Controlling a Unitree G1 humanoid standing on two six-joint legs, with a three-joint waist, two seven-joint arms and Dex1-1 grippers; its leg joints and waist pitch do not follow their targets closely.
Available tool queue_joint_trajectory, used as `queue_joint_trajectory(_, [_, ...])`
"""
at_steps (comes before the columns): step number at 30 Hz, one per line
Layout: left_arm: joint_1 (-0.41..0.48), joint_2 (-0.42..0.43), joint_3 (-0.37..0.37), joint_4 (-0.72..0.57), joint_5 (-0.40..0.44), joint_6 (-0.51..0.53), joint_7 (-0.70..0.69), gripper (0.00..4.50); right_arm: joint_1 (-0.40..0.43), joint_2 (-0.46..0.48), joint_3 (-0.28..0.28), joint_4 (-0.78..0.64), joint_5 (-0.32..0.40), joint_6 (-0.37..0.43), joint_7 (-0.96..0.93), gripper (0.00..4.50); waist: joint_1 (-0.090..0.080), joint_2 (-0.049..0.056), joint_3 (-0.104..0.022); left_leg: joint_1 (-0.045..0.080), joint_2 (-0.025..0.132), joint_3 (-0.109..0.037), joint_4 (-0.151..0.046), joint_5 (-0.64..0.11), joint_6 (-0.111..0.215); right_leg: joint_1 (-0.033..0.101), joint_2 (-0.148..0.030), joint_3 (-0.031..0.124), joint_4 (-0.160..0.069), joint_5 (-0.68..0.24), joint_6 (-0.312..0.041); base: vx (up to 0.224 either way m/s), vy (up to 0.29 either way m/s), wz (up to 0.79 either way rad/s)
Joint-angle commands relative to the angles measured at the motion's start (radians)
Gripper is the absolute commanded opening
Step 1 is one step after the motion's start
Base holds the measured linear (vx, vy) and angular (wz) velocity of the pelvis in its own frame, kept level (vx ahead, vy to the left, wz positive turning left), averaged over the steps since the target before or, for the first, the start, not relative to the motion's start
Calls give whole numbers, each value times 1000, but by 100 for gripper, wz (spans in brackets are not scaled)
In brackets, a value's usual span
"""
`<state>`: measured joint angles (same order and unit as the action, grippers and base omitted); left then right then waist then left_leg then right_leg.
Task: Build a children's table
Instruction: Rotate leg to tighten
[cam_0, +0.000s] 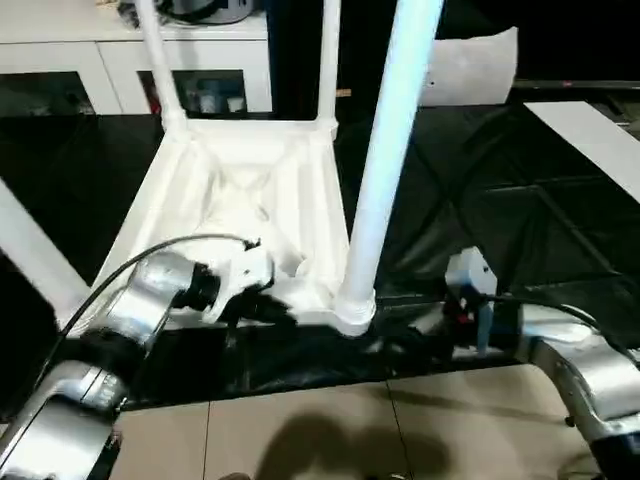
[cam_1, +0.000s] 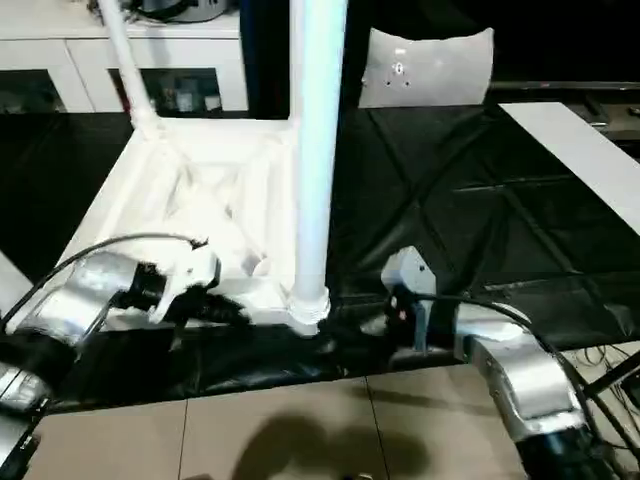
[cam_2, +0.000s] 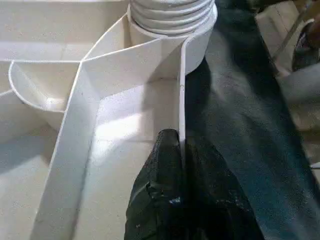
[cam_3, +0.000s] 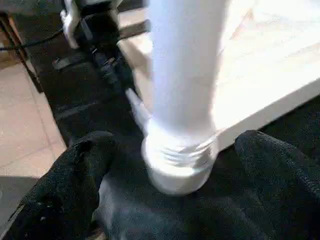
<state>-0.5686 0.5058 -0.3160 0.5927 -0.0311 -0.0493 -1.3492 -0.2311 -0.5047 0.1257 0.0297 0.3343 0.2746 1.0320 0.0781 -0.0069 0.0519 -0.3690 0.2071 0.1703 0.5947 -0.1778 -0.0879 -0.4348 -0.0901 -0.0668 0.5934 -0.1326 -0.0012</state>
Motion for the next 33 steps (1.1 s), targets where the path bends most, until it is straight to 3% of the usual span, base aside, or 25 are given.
queue_joint_trajectory(1, [32, -5, -1, -72, -47, 5, -26, 4, -30, 3, 11, 22, 24, -12, 69, 450, 1, -8, -68, 8, 15, 4, -71, -288, 29, 61, -41, 30, -72, -411, -162, 0, 0, 0])
queue_joint_trajectory(2, [39, 0, -9, -85, -41, 5, -29, 4, -45, 6, 16, 43, 34, -2, 90, 450, 0, -20, -66, 6, 15, 5, -73, -290, 37, 61, -38, 30, -77, -427, -155, 0, 0, 0])
queue_joint_trajectory(3, [44, 2, -12, -93, -38, 6, -31, 0, -52, 9, 18, 54, 37, 0, 98, 420, 1, -15, -66, 7, 15, 3, -72, -290, 37, 61, -41, 29, -73, -433, -155, 0, 0, 0])
queue_joint_trajectory(5, [60, 8, -23, -127, -29, 11, -35, 0, -85, 16, 32, 102, 52, 9, 156, 407, 5, -10, -66, 12, 15, 4, -71, -302, 31, 57, -41, 30, -78, -466, -144, 0, 0, 0])
queue_joint_trajectory(12, [87, 12, -24, -210, -27, 61, -31, 0, -137, 9, 73, 185, 45, 0, 268, 355, 7, -14, -70, 4, 16, 7, -70, -250, 39, 62, -39, 32, -65, -373, -174, 0, 0, 0])
queue_joint_trajectory(13, [87, 12, -25, -212, -26, 63, -32, 0, -145, 10, 76, 198, 39, -6, 274, 328, 8, -14, -70, 5, 15, 7, -69, -248, 39, 63, -39, 32, -65, -371, -175, 0, 0, 0])
queue_joint_trajectory(19, [83, 14, -32, -218, -18, 71, -36, 0, -206, 28, 89, 287, 21, -34, 304, 277, 8, -13, -70, 6, 13, 8, -68, -245, 35, 62, -38, 32, -66, -389, -170, 0, 0, 0])
queue_joint_trajectory(28, [90, 12, -27, -240, -27, 116, -37, 0, -209, 38, 112, 300, 26, -21, 359, 204, 8, -15, -71, 6, 14, 9, -67, -240, 40, 63, -37, 31, -65, -380, -176, 0, 0, 0])
queue_joint_trajectory(33, [82, -5, -15, -235, -23, 151, 3, 0, -189, 53, 93, 271, 45, 12, 336, 196, 7, -12, -70, 6, 13, 8, -68, -251, 35, 63, -37, 31, -68, -400, -169, 0, 0, 0])
